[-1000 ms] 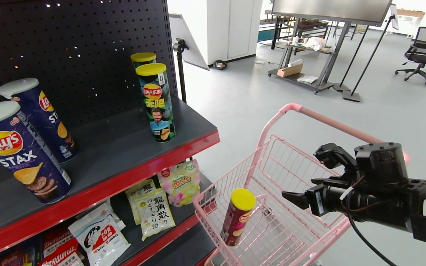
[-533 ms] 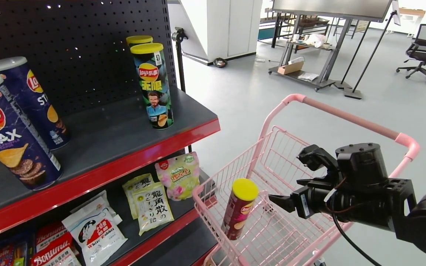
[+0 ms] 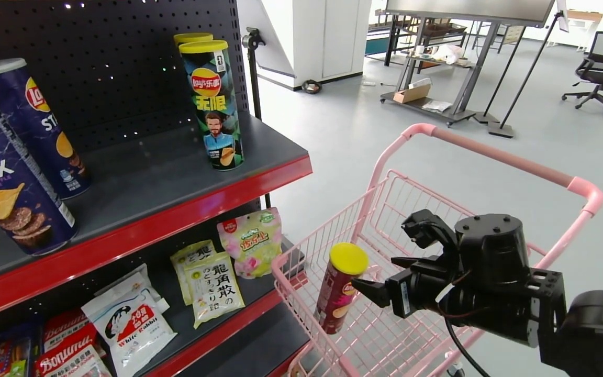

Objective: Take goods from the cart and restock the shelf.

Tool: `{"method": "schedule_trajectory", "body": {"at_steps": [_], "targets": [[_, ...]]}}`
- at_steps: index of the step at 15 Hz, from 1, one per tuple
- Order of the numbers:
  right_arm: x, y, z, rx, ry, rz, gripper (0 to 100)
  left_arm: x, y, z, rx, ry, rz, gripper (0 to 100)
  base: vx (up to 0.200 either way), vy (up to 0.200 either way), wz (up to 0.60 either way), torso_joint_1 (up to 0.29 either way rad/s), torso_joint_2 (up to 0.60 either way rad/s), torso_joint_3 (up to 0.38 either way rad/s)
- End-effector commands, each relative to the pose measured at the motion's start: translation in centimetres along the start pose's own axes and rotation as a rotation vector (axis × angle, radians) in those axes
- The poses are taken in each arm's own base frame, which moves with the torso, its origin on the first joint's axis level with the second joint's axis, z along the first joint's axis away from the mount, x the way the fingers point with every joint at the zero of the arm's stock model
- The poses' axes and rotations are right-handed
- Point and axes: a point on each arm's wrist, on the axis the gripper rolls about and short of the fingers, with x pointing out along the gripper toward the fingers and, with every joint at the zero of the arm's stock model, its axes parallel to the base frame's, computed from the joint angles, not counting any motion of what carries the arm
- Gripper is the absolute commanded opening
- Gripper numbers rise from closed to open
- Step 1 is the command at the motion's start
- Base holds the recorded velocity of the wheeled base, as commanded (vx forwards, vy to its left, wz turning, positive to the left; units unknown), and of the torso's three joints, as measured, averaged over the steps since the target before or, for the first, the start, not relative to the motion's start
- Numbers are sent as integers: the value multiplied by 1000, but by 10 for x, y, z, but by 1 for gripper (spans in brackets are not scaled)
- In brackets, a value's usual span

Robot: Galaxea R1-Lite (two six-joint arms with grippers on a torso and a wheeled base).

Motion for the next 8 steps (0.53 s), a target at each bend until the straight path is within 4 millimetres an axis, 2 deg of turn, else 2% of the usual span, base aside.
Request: {"method": "schedule_trajectory", "body": {"at_steps": [1,4,6,8], "targets": [[16,7,-21,-8,38,24,100,0,0,0,1,2,1,100,0,0,0,0,0,0],[22,8,-28,9,30,32,100,0,0,0,1,2,1,100,0,0,0,0,0,0],[21,20,-34,77,51,54,100,0,0,0,1,2,1,100,0,0,0,0,0,0],[25,21,-39,80,70,48,100,0,0,0,-1,2,1,100,0,0,0,0,0,0]]}}
